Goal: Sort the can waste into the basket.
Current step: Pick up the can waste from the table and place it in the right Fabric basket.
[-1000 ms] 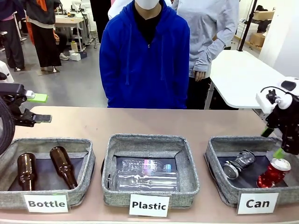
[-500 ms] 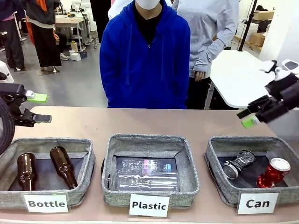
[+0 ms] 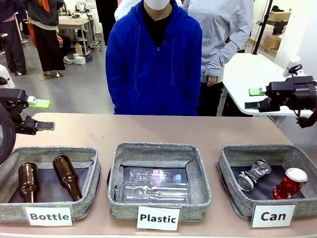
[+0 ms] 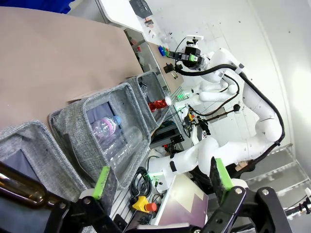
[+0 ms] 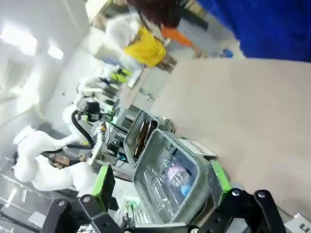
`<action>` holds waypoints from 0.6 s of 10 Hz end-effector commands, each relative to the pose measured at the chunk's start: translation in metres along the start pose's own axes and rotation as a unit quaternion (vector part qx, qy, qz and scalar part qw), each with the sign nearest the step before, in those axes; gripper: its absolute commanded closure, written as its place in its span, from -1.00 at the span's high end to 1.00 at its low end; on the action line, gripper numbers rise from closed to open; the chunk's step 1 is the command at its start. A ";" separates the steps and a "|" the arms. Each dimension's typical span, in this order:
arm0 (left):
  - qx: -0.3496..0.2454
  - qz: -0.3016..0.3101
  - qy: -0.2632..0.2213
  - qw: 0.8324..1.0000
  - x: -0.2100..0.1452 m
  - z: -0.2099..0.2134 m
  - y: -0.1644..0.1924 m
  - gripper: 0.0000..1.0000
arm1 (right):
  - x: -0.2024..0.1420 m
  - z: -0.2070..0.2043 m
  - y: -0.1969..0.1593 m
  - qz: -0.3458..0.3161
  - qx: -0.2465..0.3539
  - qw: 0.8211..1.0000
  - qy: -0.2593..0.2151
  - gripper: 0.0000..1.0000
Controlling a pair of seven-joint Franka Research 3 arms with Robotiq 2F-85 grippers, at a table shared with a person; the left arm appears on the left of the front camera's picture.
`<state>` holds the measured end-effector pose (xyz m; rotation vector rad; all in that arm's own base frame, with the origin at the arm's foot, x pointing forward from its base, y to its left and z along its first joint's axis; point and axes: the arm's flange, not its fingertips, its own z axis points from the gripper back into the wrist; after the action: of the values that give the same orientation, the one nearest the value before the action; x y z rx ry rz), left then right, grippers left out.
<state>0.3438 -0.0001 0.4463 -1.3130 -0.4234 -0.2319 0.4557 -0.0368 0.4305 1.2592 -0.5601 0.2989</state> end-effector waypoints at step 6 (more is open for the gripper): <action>-0.001 -0.004 -0.004 1.000 -0.001 0.000 -0.002 1.00 | -0.004 -0.007 0.018 0.064 -0.029 0.996 0.055 1.00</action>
<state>0.3438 -0.0002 0.4464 -1.3129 -0.4235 -0.2321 0.4467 -0.0224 0.4433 1.1618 -0.5319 0.4432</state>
